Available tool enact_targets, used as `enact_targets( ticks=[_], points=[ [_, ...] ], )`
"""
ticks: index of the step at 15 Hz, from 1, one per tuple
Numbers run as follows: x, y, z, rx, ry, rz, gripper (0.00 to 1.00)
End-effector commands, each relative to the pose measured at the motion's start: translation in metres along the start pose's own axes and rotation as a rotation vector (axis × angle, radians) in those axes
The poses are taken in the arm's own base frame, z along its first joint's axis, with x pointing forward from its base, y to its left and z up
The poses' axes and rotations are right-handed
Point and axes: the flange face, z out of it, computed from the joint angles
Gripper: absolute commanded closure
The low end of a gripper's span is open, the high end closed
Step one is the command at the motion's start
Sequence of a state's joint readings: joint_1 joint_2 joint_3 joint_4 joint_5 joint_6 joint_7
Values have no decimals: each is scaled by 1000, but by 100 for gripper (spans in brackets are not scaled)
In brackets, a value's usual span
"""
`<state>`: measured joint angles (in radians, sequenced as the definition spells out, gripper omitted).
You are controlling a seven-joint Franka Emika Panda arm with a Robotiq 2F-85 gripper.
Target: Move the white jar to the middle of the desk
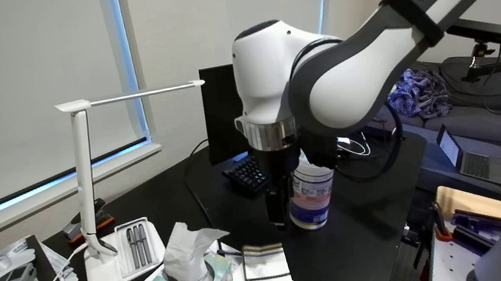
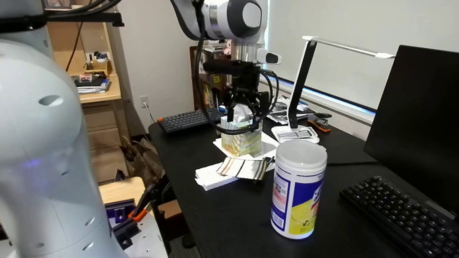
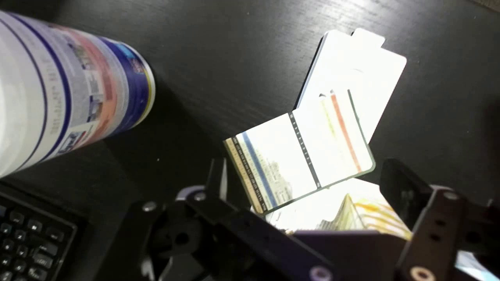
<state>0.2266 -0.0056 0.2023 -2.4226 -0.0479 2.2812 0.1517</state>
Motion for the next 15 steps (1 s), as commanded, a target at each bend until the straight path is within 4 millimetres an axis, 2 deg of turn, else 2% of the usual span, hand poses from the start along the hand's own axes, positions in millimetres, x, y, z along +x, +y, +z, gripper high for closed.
enact_targets(
  ticks=[1, 8, 15],
  points=[
    [-20, -12, 10, 3, -13, 38, 0],
    [-32, 10, 19, 3, 81, 140, 0],
    [-31, 56, 18, 86, 87, 195, 0]
  ],
)
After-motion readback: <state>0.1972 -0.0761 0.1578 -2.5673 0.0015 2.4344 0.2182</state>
